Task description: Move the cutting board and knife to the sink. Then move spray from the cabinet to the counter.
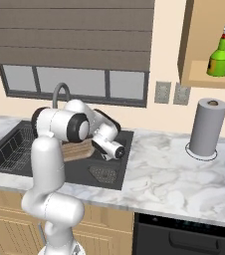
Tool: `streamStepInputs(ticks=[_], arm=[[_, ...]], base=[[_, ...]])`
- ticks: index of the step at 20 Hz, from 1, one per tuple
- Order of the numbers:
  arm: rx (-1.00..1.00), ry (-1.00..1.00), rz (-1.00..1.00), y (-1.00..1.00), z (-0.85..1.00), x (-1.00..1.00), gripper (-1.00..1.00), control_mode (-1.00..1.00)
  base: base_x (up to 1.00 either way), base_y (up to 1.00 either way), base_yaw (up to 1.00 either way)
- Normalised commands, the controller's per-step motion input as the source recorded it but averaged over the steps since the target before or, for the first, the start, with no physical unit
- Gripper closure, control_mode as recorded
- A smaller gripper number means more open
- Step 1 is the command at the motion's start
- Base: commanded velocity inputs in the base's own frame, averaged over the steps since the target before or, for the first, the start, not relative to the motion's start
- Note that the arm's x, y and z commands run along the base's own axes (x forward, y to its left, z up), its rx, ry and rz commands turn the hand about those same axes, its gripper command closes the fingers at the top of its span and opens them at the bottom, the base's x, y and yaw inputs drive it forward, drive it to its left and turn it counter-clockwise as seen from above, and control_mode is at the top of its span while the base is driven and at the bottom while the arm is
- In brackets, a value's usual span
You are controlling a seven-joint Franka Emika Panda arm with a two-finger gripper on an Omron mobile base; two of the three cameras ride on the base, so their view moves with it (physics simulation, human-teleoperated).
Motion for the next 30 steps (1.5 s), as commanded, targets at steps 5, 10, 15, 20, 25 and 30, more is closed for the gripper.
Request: streamStepInputs(ticks=[5,10,15,20,25,30], arm=[[-0.08,-0.11,0.07,0.00,-0.15,-0.28,1.00,-1.00],[-0.11,-0.08,0.01,0.00,-0.40,-0.12,1.00,-1.00],[-0.09,-0.05,0.00,0.06,-0.42,-0.08,1.00,-1.00],[-0.06,-0.03,-0.02,0.29,-0.28,0.00,1.00,-1.00],[-0.04,-0.01,-0.02,0.51,-0.29,0.00,1.00,-1.00],[-0.06,0.00,-0.01,0.42,-0.15,0.00,1.00,-1.00]], base=[[0.00,0.00,0.00],[0.00,0.00,0.00],[0.00,0.00,0.00],[0.00,0.00,0.00],[0.00,0.00,0.00],[0.00,0.00,0.00]])
